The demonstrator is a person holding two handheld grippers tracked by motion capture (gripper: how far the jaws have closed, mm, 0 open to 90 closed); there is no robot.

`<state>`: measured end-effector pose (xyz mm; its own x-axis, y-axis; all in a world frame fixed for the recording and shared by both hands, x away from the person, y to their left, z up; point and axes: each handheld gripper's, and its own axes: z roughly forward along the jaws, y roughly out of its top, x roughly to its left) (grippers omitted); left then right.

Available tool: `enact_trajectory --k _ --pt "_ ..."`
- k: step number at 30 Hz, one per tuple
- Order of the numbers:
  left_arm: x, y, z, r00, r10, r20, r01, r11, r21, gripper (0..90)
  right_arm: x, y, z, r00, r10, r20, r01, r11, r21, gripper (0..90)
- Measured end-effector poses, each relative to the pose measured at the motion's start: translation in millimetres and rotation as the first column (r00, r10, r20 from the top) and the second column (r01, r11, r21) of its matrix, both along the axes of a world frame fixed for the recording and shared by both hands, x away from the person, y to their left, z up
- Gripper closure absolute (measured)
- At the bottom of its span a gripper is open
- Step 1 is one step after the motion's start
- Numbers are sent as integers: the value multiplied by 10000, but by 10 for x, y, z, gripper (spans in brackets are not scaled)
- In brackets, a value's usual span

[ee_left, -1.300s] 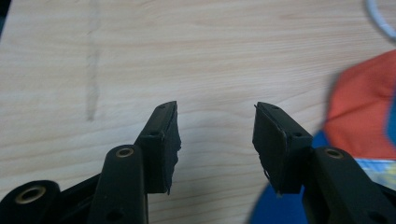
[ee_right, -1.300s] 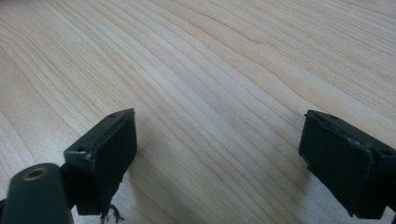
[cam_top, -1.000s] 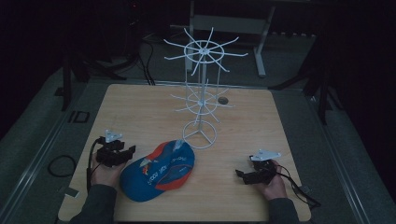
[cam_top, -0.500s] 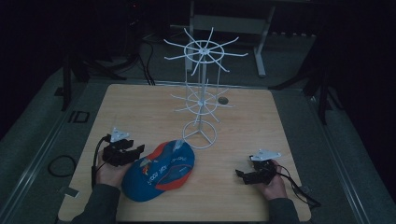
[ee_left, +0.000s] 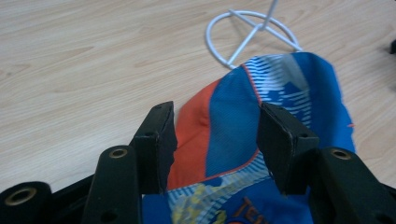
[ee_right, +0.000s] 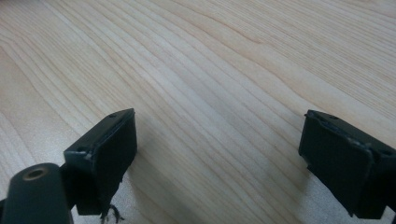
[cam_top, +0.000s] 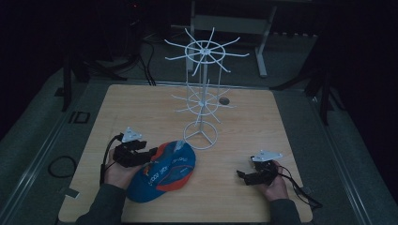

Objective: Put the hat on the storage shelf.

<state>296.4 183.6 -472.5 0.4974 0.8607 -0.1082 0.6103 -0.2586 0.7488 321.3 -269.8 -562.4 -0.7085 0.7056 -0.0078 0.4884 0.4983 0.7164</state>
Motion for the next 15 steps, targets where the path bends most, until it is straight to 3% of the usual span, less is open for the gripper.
enact_trajectory --k 15 --pt "67 -309 32 9956 -900 -257 908 9953 325 457 0 0 0 10000 2 -2 -2 10000 2 112"
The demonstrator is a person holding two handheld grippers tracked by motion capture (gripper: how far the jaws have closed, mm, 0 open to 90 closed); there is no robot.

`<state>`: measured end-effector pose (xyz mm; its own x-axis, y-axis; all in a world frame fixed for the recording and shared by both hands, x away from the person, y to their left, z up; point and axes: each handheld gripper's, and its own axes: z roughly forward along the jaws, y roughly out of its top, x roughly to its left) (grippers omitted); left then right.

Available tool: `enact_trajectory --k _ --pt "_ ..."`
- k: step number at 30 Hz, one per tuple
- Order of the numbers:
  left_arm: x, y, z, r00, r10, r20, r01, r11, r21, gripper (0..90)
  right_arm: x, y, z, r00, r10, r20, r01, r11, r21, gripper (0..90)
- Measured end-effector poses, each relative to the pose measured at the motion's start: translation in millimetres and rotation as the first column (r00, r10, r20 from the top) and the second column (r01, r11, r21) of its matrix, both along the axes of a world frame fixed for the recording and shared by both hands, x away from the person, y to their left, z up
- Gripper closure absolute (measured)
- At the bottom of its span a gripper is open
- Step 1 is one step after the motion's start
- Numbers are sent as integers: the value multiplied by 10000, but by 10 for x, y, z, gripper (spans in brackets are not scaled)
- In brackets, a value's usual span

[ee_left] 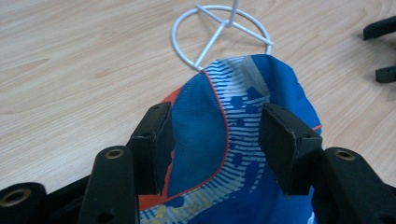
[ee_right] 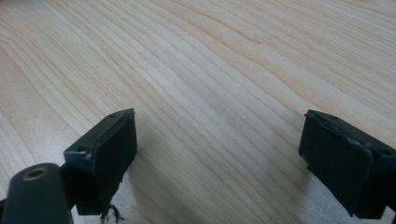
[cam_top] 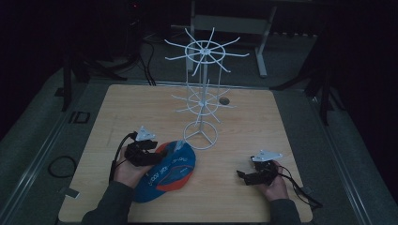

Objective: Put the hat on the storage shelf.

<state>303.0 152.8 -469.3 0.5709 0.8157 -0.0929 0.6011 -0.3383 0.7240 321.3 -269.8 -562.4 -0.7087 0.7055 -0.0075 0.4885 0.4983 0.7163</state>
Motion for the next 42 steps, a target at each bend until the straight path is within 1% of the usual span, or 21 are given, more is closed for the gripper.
enact_trajectory --k 3,7,10,11,13,16,22,23,26,28,30,33,34,35,37,38,39,40,42 --pt "19 -59 -6 9998 -200 -70 201 9997 142 457 0 0 0 10000 -1 -1 1 10000 0 112" --pt "42 -130 -13 9989 -429 -208 434 9988 228 458 0 0 0 10000 -2 0 2 10000 -1 112" --pt "39 -179 7 9985 -526 -161 530 9983 253 457 -1 2 0 10000 -23 -9 23 10000 21 112" --pt "37 -202 28 9984 -557 -85 559 9982 234 453 -1 1 0 10000 -20 -5 20 10000 17 112" --pt "38 -210 41 9982 -599 -58 600 9979 255 450 -1 2 1 10000 -29 -18 29 10000 24 112" --pt "32 -241 75 9977 -683 44 682 9975 182 442 -1 2 1 10000 -30 -20 30 10000 25 112" --pt "33 -328 57 9955 -948 -29 949 9949 335 437 -1 2 1 10000 -28 -20 28 10000 25 112" --pt "43 -376 26 9938 -1098 -155 1104 9926 509 437 -1 2 1 10000 -30 -21 30 10000 24 112" --pt "75 -447 -33 9909 -1280 -418 1309 9883 777 434 -1 2 0 10000 -23 -11 23 10000 20 112" --pt "115 -486 -83 9880 -1343 -758 1410 9858 917 432 -1 2 1 10000 -28 -18 28 10000 24 112" --pt "160 -524 -143 9822 -1457 -1183 1592 9807 1137 432 -1 2 0 10000 -23 -9 23 10000 18 112" --pt "212 -585 -242 9741 -1536 -1661 1811 9694 1657 424 -1 2 1 10000 -28 -18 28 10000 23 112" --pt "217 -597 -260 9731 -1544 -1709 1853 9656 1826 457 -1 2 1 10000 -28 -18 28 10000 22 112" --pt "218 -604 -273 9742 -1437 -1743 1773 9646 1953 521 -1 2 0 10000 -26 -10 26 10000 24 112" --pt "224 -598 -271 9759 -1240 -1793 1615 9637 2125 711 0 1 0 10000 -18 -6 18 10000 15 112" --pt "222 -591 -260 9773 -1163 -1773 1543 9637 2179 790 -1 2 0 10000 -25 -10 25 10000 21 112" --pt "216 -582 -242 9802 -1101 -1646 1470 9616 2319 859 0 1 0 10000 -19 -7 19 10000 15 112" --pt "209 -569 -218 9818 -1072 -1570 1428 9609 2370 894 0 1 0 10000 -18 -7 18 10000 16 112" --pt "197 -540 -170 9832 -1039 -1499 1381 9608 2403 898 -1 2 1 10000 -28 -18 28 10000 24 112"
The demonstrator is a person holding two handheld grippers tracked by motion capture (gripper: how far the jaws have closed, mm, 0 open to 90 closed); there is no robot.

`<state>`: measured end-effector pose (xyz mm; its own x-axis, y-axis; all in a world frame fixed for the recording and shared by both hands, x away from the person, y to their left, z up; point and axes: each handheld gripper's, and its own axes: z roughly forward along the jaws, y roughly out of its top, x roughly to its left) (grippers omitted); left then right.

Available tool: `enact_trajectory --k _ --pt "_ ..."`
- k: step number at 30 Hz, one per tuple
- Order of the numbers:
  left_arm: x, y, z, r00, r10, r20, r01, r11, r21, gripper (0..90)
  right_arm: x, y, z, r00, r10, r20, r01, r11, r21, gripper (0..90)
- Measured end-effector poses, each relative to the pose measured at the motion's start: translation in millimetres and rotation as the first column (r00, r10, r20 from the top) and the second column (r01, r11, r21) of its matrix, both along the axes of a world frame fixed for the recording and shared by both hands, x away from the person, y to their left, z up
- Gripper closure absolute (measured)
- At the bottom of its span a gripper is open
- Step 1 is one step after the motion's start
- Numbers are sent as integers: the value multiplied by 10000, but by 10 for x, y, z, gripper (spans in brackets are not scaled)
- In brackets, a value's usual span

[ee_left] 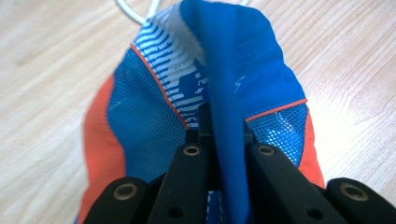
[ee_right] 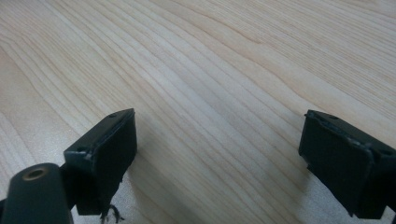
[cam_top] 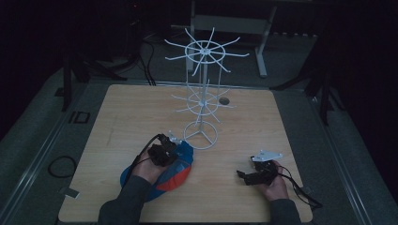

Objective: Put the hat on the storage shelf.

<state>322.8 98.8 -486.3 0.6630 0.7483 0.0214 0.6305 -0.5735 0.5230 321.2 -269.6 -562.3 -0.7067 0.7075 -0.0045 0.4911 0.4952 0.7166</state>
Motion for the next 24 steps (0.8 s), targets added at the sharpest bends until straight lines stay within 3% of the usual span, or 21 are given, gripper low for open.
enact_trajectory --k 16,24 --pt "-158 267 331 9941 307 1044 -221 9964 -823 897 0 0 0 10000 -4 -1 4 10000 2 112" --pt "-209 388 479 9893 505 1366 -317 9901 -1367 898 0 0 0 10000 -3 5 3 10000 -1 112"
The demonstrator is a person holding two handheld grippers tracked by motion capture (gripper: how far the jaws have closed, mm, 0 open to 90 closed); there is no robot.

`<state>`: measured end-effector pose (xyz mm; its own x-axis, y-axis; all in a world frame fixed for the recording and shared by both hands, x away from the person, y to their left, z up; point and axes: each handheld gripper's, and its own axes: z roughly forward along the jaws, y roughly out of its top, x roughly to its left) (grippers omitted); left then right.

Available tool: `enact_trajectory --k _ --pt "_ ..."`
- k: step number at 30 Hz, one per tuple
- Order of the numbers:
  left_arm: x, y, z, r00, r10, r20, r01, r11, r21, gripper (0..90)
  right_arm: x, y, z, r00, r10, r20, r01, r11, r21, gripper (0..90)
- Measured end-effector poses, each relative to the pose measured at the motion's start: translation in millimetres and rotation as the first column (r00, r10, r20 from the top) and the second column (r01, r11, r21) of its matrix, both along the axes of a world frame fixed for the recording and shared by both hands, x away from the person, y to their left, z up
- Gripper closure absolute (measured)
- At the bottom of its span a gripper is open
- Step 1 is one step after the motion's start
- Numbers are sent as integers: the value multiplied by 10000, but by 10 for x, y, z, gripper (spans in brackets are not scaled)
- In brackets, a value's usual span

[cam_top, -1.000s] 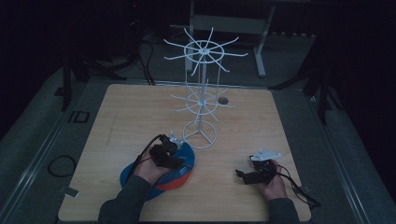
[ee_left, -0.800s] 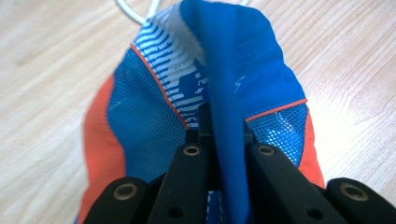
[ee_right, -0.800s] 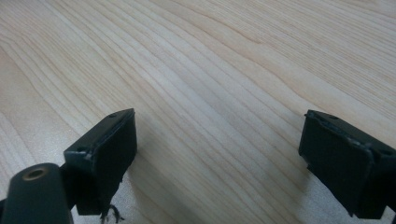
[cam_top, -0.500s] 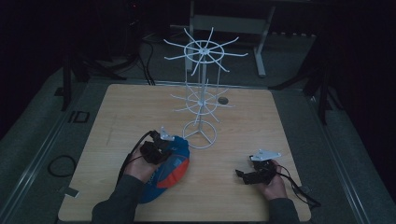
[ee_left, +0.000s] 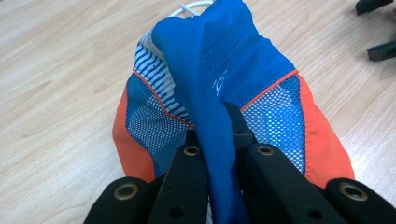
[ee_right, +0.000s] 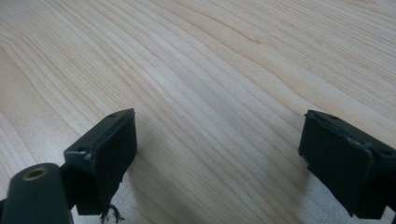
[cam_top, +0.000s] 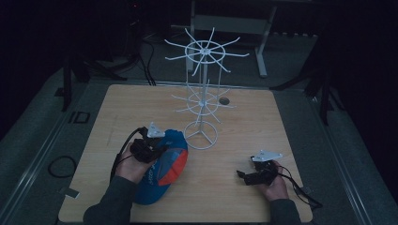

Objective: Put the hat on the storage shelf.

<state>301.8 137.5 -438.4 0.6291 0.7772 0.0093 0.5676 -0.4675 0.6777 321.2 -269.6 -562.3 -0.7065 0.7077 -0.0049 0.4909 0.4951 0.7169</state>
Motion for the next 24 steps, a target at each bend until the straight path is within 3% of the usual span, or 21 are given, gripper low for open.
enact_trajectory --k 11,24 --pt "-39 95 135 9988 80 477 -67 9996 -282 898 0 0 0 10000 0 -6 0 10000 2 112" --pt "-65 179 233 9969 179 767 -137 9984 -545 898 -1 0 0 10000 -3 -8 3 10000 2 112"
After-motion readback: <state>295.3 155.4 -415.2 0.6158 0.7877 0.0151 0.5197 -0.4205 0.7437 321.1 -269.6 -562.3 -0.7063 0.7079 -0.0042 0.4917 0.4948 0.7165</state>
